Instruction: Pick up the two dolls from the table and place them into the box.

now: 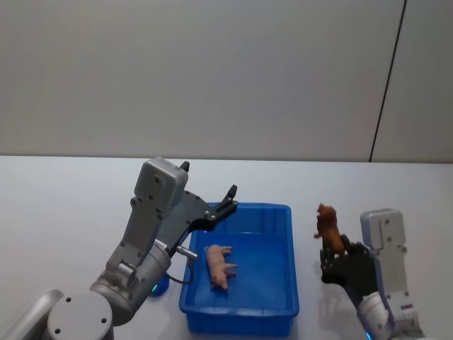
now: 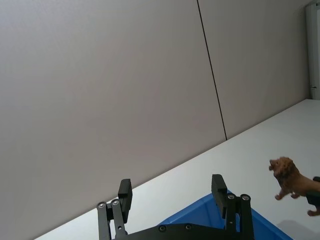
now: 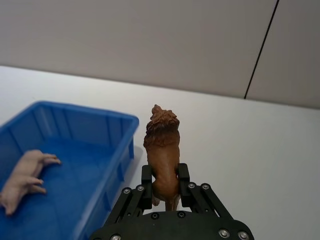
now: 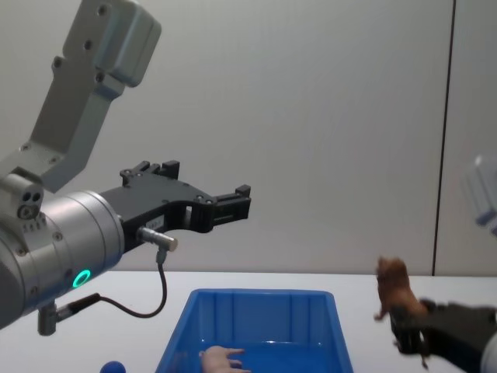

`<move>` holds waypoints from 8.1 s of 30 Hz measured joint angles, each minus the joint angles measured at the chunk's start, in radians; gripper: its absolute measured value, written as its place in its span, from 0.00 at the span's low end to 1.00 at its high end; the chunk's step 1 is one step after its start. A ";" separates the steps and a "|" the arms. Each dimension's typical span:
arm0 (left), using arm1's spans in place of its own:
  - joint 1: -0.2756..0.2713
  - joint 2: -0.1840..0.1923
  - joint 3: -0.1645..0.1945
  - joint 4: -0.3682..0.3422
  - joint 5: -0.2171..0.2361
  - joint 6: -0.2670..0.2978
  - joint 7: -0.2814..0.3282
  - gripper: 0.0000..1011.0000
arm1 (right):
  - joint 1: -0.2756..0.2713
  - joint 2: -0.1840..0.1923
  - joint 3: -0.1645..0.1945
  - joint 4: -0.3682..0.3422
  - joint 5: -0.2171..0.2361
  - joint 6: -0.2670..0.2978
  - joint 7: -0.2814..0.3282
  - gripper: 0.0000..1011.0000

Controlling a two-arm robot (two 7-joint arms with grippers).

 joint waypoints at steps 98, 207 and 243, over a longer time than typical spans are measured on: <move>0.064 0.055 -0.064 0.028 -0.211 0.181 0.039 0.99 | -0.039 0.016 0.043 -0.070 0.004 0.012 -0.062 0.99; -0.021 0.009 -0.085 0.061 -0.031 0.192 -0.158 0.07 | -0.041 0.018 0.044 -0.073 0.005 0.011 -0.064 0.99; -0.095 -0.056 -0.070 0.176 -0.172 -0.032 -0.467 0.91 | -0.041 0.018 0.044 -0.072 0.005 0.011 -0.064 0.99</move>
